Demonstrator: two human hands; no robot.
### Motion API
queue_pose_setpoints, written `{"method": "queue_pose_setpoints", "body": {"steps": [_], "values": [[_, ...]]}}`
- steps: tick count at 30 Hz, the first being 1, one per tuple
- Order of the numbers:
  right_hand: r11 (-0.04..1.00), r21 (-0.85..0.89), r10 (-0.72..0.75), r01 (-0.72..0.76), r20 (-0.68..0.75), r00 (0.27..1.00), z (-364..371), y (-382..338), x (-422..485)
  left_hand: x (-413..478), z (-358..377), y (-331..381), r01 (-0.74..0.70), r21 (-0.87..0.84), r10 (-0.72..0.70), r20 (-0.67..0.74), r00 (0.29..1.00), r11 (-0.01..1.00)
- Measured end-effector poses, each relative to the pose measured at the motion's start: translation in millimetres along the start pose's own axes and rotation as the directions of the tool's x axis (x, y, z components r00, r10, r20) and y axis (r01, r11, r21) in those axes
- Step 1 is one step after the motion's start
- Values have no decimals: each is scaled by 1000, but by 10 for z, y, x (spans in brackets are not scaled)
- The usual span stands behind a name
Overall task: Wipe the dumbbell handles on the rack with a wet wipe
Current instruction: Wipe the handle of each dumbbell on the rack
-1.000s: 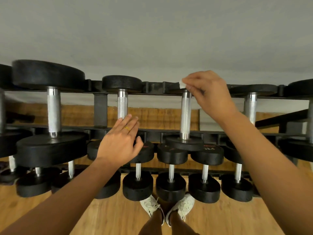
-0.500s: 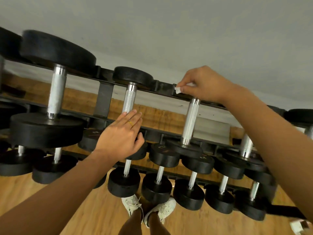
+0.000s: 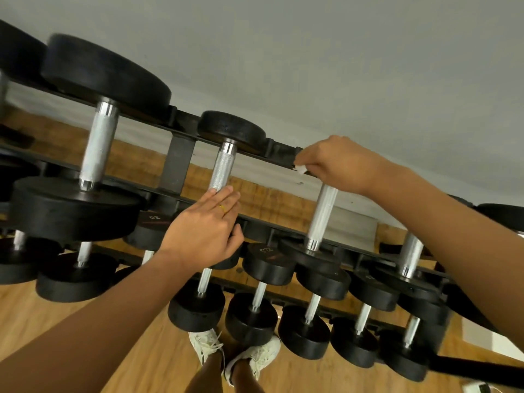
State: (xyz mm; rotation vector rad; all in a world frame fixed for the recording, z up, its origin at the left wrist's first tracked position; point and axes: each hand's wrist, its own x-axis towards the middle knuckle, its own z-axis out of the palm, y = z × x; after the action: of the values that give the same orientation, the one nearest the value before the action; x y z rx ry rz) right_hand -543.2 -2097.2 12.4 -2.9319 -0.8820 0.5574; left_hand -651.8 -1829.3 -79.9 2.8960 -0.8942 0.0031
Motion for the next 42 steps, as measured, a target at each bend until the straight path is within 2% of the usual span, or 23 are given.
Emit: {"method": "queue_pose_setpoints", "body": {"steps": [3, 5, 12, 14, 17, 19, 22, 25, 28, 30, 33, 36, 39, 42], "values": [[967, 245, 98, -69, -106, 990, -124, 81, -301, -6, 15, 2, 0, 12, 0, 5, 1000, 1000], [920, 372, 180, -122, -123, 976, -165, 78, -380, -8, 28, -2, -1, 18, 1, 4, 1000, 1000], [933, 311, 172, -180, 53, 984, -96, -32, 124, -12, 3, 13, -2, 36, 2, 13, 1000, 999], [916, 359, 162, -178, 75, 984, -155, 49, 20, -6, -5, 17, -4, 45, 4, 17, 1000, 999], [823, 531, 204, -202, 55, 977, -205, 247, -311, -4, 9, 13, -9, 53, 9, 10, 1000, 999], [799, 569, 215, -196, 34, 976, -197, 336, -379, -9, 14, 8, -11, 55, 10, 6, 1000, 998], [865, 464, 160, -191, 106, 982, -214, 292, -141, -5, 11, 23, -13, 62, 13, 11, 1000, 998], [886, 418, 133, -201, 185, 974, -196, 183, 168, 0, 13, 33, -6, 69, 5, 7, 1000, 998], [893, 414, 116, -179, 173, 978, -236, 193, 109, 0, 15, 31, -4, 63, 4, 1, 1000, 998], [869, 466, 124, -165, 117, 985, -274, 268, -126, -7, 18, 26, -8, 66, 8, 2, 1000, 998], [786, 596, 211, -161, -15, 977, -219, 422, -603, -16, 17, 29, -17, 74, 17, -2, 1000, 997], [695, 696, 364, -181, -124, 923, 10, 557, -1014, -6, -2, 43, -18, 75, 18, 9, 1000, 997], [517, 830, 568, -208, -151, 809, 404, 570, -1212, -7, -21, 56, -11, 84, 8, 29, 1000, 996], [300, 946, 743, -121, -152, 652, 805, 362, -1240, -6, -41, 67, -5, 81, 2, 41, 999, 997]]}}
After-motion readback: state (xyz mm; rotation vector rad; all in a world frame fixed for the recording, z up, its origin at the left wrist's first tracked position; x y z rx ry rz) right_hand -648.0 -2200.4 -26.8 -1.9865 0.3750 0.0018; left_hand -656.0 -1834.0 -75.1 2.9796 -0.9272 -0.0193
